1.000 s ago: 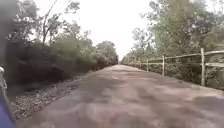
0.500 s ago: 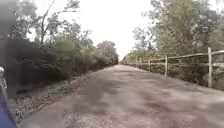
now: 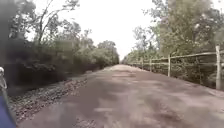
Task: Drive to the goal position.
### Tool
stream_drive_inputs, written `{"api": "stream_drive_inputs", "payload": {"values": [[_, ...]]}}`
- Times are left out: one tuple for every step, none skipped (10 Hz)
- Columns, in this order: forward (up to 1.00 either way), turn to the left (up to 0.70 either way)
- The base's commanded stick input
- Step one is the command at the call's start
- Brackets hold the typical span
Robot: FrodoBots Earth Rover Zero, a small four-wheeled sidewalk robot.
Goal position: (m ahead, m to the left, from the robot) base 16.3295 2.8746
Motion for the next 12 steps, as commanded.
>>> {"api": "stream_drive_inputs", "payload": {"values": [[0.70, 0.00], [0.70, 0.00], [0.70, 0.00], [0.70, 0.00], [0.70, 0.00], [0.70, 0.00], [0.70, 0.00], [0.70, 0.00], [0.70, 0.00], [0.70, 0.00], [0.70, 0.00], [0.70, 0.00]]}}
